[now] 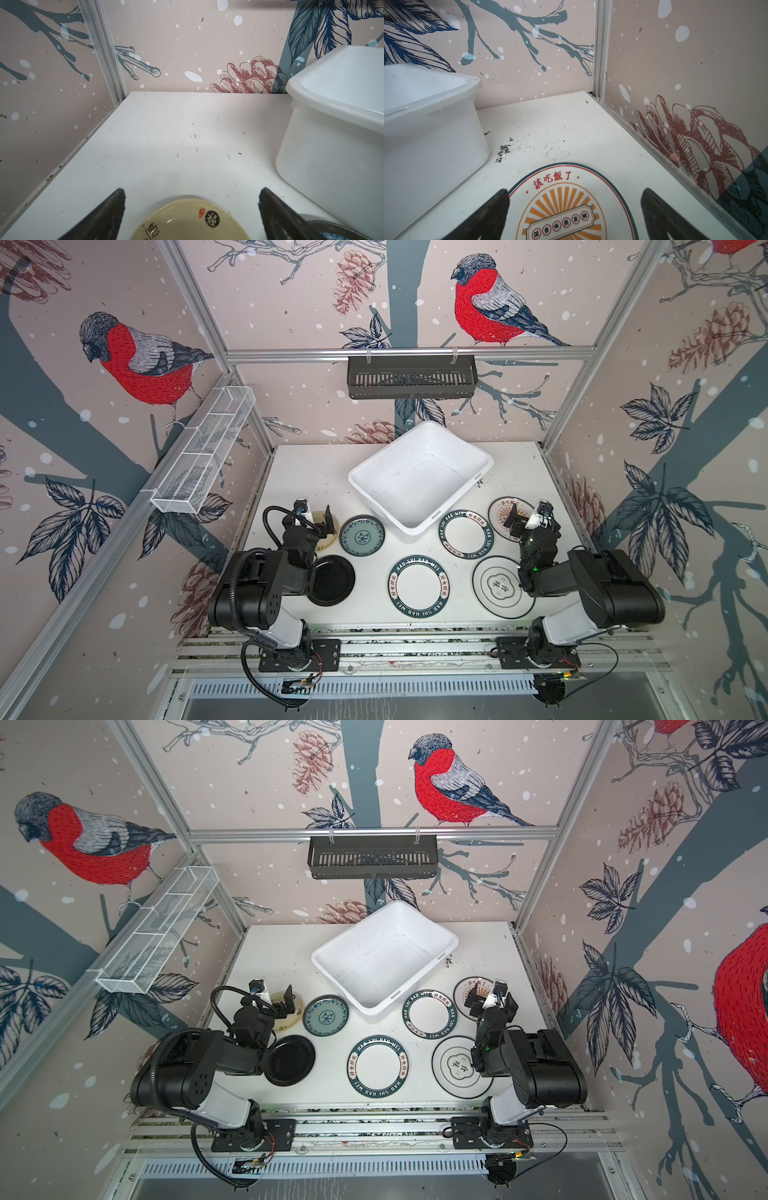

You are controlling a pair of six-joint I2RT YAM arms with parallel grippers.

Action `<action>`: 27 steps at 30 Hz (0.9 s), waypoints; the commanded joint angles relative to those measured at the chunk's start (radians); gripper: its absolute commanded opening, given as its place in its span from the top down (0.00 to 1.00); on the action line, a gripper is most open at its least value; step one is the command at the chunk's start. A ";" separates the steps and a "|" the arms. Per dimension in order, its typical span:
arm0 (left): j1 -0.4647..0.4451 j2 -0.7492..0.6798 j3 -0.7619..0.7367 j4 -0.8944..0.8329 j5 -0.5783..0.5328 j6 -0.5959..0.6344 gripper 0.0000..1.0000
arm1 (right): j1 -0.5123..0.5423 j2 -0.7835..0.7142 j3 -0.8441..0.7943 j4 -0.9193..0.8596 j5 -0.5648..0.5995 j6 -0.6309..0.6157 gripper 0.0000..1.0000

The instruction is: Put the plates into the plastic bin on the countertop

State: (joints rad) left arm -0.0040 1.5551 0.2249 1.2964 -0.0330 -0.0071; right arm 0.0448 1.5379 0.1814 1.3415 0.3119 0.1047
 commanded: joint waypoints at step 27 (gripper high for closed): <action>-0.002 -0.316 0.283 -0.773 0.042 0.127 0.01 | 0.032 -0.040 0.029 -0.065 0.113 0.006 0.00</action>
State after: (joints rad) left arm -0.0040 1.2545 0.4469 0.7639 -0.0254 0.0616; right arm 0.0738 1.5043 0.2039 1.3041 0.3733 0.1047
